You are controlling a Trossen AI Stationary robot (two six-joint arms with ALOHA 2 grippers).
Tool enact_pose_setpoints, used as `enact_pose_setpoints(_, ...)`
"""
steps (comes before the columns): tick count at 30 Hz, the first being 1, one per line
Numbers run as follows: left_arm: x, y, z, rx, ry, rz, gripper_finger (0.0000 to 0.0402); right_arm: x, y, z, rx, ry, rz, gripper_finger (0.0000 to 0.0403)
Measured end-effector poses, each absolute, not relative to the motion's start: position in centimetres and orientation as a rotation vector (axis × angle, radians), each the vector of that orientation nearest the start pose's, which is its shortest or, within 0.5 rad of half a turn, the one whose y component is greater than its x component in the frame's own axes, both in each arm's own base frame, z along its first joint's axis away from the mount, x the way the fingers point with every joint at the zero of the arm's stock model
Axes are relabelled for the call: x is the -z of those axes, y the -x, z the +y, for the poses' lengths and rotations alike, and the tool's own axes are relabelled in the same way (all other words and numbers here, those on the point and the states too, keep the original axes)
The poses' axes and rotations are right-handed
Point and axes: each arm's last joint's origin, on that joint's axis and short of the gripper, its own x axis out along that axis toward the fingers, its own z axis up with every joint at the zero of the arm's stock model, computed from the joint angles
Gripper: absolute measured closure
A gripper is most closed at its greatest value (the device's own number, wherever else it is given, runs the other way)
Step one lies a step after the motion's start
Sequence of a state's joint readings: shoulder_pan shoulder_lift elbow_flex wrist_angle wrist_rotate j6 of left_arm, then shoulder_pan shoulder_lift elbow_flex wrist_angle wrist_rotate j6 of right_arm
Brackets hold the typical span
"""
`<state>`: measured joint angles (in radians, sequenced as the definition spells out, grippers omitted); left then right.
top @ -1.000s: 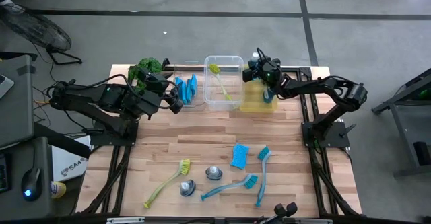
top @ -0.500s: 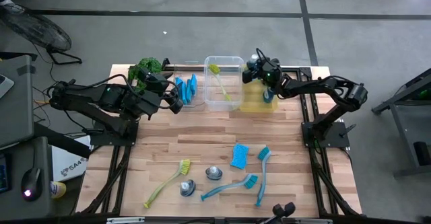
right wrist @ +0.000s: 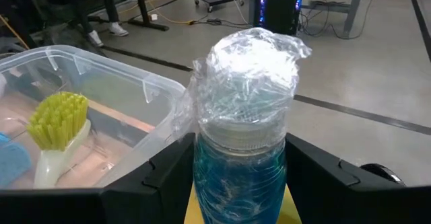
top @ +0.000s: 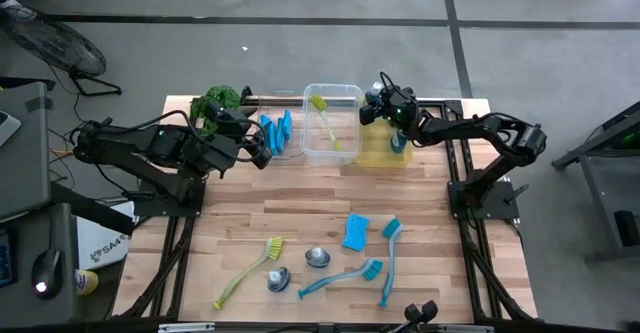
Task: Pick & Place Kitchen Sink Supplies
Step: Put the left dishwashing liquid into the yellow bin, then put the right blue dishwashing brush into the white bin
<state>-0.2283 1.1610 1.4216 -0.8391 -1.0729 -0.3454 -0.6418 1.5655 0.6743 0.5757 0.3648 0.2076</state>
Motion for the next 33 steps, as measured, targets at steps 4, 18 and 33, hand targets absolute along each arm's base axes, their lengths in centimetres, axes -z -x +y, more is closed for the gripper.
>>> enact_pose_setpoints(4,-42.2,-20.5,-2.2,-0.884,-0.042,0.324,0.0188,-18.7,-23.9,-19.3,1.070,-0.243,0.220,0.0201)
enact_pose_setpoints(18,-42.2,-20.5,-2.2,-0.885,-0.042,0.324,0.0188,-19.6,-23.2,-18.7,1.066,-0.206,0.291,0.0197)
enact_pose_setpoints(33,-42.2,-20.5,-2.2,-0.882,-0.041,0.324,0.0188,-19.8,-23.1,-18.6,1.032,-0.213,0.293,0.0160)
